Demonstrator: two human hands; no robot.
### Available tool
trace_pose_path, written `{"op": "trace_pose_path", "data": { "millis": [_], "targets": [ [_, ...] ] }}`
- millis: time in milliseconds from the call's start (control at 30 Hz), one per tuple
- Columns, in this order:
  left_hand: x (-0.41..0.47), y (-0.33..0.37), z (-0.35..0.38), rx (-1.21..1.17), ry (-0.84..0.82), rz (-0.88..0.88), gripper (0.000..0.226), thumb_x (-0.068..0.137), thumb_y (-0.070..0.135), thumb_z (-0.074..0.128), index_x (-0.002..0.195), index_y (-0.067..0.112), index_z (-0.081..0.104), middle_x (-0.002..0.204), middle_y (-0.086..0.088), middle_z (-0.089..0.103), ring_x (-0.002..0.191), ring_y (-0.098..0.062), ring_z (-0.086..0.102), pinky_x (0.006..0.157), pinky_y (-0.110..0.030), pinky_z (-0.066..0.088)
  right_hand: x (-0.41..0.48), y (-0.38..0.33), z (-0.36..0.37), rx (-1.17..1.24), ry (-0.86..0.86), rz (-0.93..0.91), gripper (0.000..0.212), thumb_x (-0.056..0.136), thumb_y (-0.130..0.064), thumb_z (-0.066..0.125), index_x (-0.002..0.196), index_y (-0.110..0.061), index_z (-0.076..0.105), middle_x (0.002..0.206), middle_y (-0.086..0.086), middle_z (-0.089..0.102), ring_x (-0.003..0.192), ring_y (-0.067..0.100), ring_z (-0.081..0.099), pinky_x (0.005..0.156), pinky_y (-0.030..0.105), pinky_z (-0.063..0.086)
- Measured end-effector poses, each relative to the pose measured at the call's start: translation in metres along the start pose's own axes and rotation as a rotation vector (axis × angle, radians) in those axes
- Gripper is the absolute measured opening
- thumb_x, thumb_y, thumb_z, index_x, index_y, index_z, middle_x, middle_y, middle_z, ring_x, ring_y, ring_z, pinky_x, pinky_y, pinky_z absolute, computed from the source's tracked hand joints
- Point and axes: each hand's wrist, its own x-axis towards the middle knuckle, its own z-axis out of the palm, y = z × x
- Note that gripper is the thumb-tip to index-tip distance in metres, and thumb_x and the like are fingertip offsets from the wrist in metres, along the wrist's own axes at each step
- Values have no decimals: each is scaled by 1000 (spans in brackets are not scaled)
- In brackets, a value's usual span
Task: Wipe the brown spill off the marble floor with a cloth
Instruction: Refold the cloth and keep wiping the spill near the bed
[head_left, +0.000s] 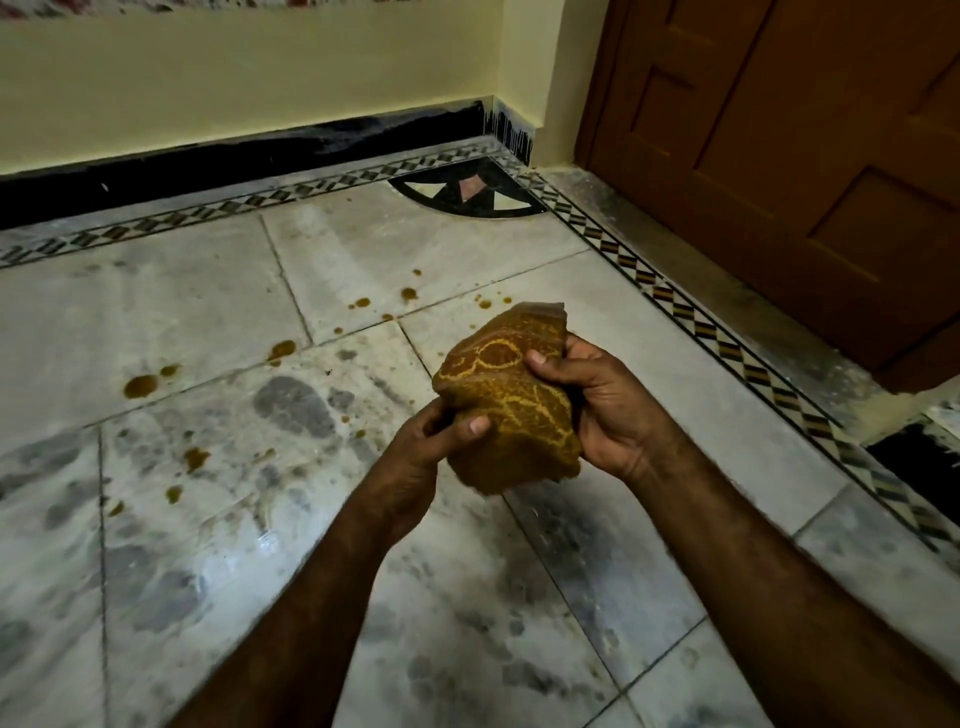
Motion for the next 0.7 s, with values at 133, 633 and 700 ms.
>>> {"op": "trace_pose_path", "data": {
  "millis": [133, 633, 700],
  "targets": [
    [-1, 13, 7, -105, -124, -107, 77, 63, 28, 92, 132, 10, 62, 128, -14, 69, 118, -33, 66, 99, -45, 54, 1, -3, -2, 8, -6, -18, 47, 86, -6, 63, 133, -7, 60, 120, 17, 73, 105, 30, 73, 87, 42, 62],
    [2, 22, 5, -199, 116, -140, 52, 81, 10, 77, 131, 11, 59, 119, -13, 73, 104, -30, 73, 84, -46, 61, -7, 24, -34, -296, -24, 18, 83, 80, 7, 73, 146, -35, 45, 108, 23, 74, 100, 33, 72, 94, 46, 57],
    [2, 21, 1, -131, 102, -170, 62, 75, 4, 79, 132, 7, 54, 119, -14, 73, 103, -30, 73, 85, -45, 61, -4, 23, -37, -338, 6, -52, 71, 84, 9, 71, 139, -33, 55, 105, 24, 74, 96, 31, 72, 86, 39, 60]
  ]
}}
